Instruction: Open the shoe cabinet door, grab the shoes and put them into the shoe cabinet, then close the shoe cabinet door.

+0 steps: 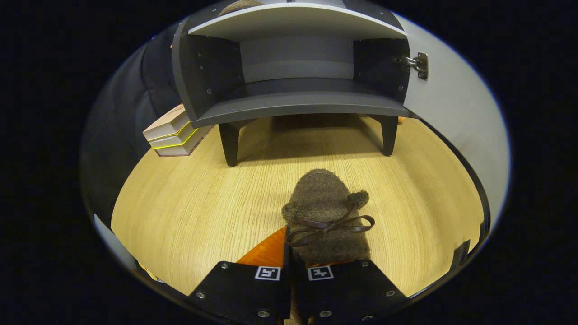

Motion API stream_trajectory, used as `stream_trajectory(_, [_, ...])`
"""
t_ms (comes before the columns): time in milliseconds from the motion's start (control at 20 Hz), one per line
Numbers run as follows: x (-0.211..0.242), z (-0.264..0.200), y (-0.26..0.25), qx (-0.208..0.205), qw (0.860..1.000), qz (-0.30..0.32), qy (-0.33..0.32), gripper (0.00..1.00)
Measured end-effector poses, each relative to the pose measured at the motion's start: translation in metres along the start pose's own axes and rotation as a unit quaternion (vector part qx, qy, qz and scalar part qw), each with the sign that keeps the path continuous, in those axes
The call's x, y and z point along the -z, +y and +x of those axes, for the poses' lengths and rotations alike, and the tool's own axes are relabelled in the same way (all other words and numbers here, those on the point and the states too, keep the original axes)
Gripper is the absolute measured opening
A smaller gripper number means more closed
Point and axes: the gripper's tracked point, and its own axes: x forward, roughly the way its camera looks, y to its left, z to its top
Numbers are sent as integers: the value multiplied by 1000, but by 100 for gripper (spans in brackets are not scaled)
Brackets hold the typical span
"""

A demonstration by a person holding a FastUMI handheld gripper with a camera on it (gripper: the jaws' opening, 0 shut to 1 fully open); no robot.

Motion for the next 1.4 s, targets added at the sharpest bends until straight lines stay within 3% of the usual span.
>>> stream_trajectory(350, [-42, -78, 3, -3, 999, -4, -42, 8])
stream_trajectory(850, [-170, -148, 2, -5, 992, -27, -125, 8])
stream_trajectory(1200, [-291, -167, -2, -3, 982, -58, -181, 8])
stream_trajectory(1400, [-345, -145, -4, -5, 979, -71, -190, 8])
